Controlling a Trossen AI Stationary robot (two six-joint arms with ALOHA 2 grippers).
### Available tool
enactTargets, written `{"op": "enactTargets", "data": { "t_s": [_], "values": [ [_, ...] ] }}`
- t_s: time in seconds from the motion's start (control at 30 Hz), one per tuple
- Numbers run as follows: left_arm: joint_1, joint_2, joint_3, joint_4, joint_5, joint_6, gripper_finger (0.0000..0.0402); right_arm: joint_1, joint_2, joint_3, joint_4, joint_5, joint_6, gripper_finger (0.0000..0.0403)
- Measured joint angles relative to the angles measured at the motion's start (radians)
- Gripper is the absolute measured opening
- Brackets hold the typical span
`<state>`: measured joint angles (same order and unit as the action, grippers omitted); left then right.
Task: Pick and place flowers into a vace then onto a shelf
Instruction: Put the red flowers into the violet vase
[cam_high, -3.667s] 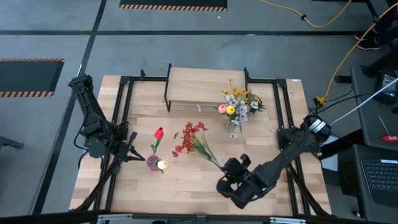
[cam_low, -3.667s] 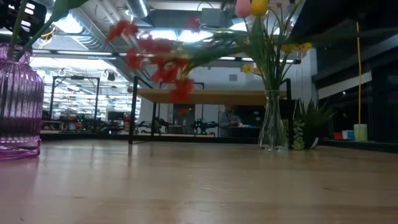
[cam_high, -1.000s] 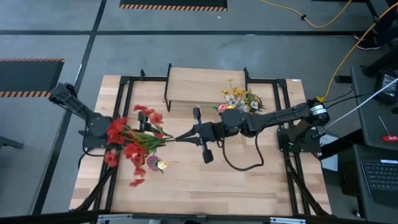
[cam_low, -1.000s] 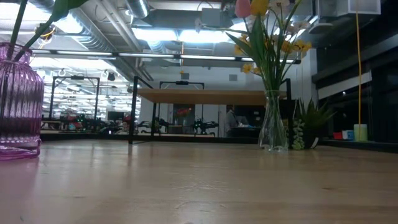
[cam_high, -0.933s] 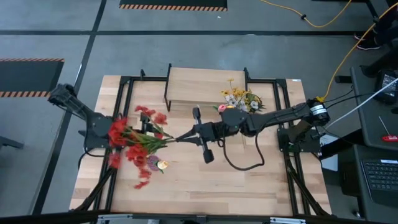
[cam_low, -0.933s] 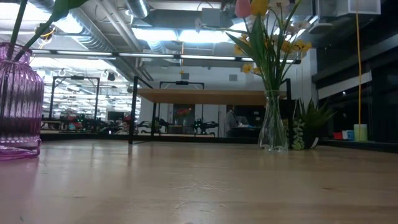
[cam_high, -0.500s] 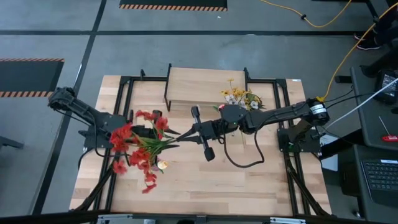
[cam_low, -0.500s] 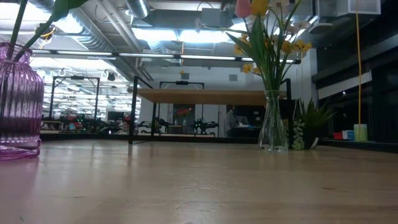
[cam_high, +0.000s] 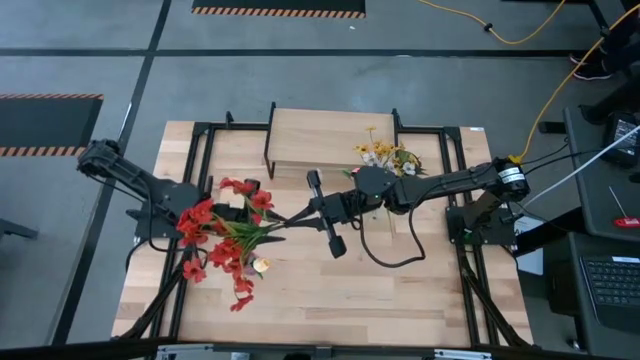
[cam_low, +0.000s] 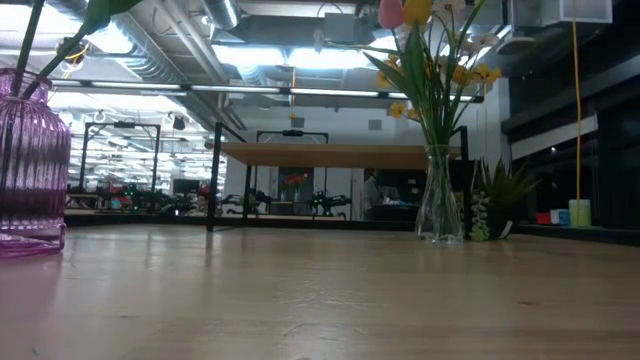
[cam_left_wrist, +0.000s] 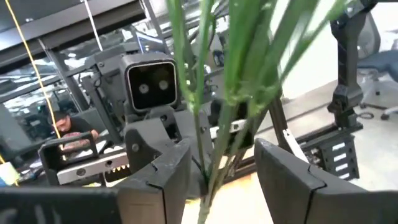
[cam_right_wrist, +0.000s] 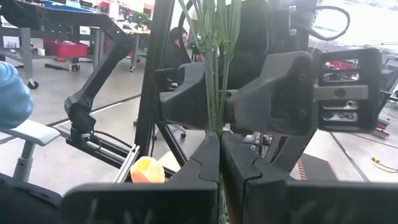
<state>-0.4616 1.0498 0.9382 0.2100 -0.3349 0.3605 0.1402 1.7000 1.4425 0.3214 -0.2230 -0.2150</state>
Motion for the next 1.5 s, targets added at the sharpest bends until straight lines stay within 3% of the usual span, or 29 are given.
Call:
{"op": "enactTargets", "data": {
  "t_s": [0.57, 1.17, 1.5],
  "values": [
    [-0.033, -0.029, 0.000, -0.029, 0.028, 0.042, 0.0146, 0.000, 0.000, 0.000, 0.014, -0.043, 0.017, 0.0000],
    [0.041, -0.017, 0.000, 0.026, 0.070, 0.046, 0.0148, 0.000, -0.001, 0.000, 0.008, -0.042, 0.024, 0.0000],
    [0.054, -0.017, 0.000, 0.009, 0.184, 0.046, 0.0148, 0.001, -0.001, 0.000, 0.007, -0.044, 0.029, 0.0000]
  ]
}}
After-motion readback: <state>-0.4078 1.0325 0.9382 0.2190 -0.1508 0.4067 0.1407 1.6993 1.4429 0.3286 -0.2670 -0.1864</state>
